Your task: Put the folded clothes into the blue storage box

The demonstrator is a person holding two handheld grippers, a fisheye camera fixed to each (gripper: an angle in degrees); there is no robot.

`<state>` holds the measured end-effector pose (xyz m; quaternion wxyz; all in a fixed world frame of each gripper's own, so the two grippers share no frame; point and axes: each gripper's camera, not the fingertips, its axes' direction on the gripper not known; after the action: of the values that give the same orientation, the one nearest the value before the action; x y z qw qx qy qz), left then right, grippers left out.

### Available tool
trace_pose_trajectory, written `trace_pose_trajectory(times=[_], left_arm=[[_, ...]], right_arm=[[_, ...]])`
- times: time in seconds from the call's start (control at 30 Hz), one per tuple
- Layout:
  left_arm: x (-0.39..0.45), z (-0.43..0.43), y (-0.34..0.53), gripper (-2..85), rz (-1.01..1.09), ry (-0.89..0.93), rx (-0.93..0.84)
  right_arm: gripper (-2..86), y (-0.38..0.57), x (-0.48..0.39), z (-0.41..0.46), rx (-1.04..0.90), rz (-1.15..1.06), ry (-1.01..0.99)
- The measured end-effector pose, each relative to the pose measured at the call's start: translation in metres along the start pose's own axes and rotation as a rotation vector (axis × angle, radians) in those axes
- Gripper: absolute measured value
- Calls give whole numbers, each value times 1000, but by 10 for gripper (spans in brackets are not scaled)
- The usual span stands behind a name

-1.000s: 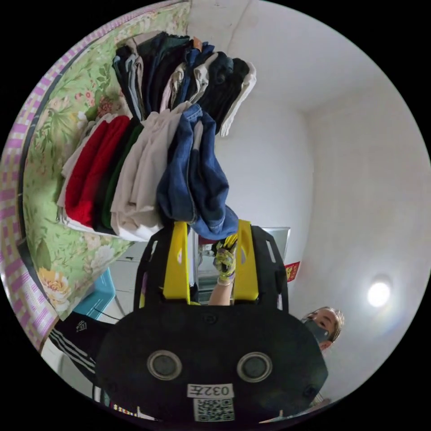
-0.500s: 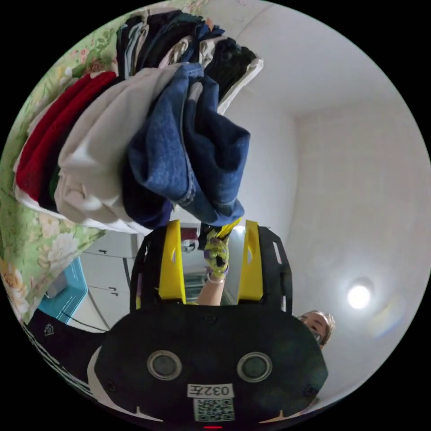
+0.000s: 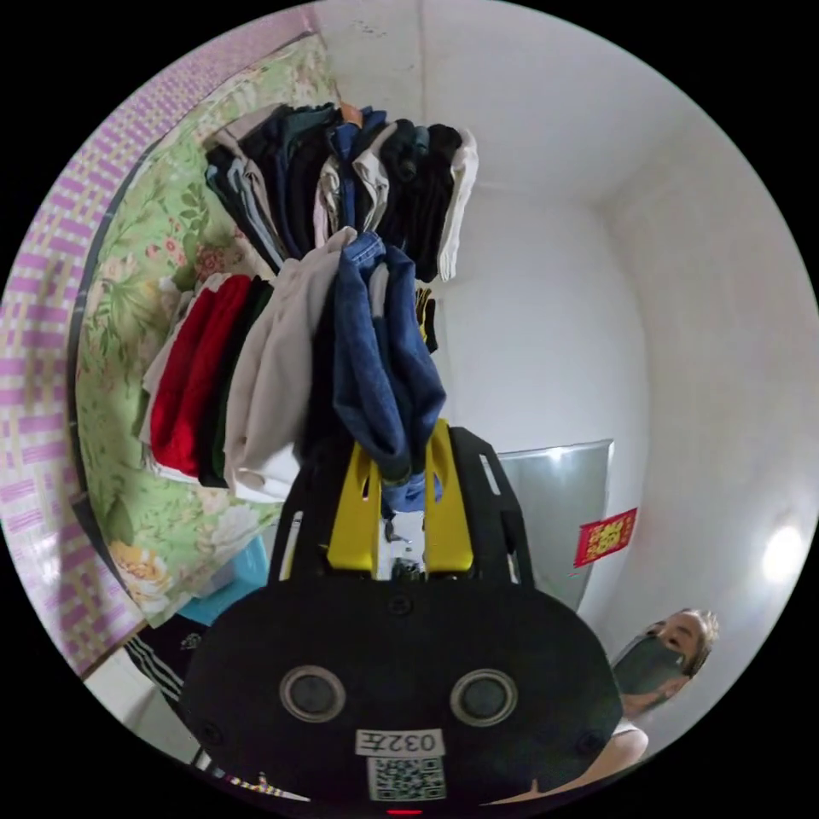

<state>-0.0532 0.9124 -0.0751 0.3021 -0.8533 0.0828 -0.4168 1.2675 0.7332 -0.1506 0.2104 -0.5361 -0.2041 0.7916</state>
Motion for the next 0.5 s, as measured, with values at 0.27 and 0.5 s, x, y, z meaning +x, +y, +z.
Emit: trace_pose_trajectory(times=[0.27,0.5], left_arm=[[10,29,10,55,77,27,-11],[28,67,17,73,148,-69,-84]], right_arm=[[154,31,29,-28,42,43,-106],[134,39,3,-16,-106,-18,214]])
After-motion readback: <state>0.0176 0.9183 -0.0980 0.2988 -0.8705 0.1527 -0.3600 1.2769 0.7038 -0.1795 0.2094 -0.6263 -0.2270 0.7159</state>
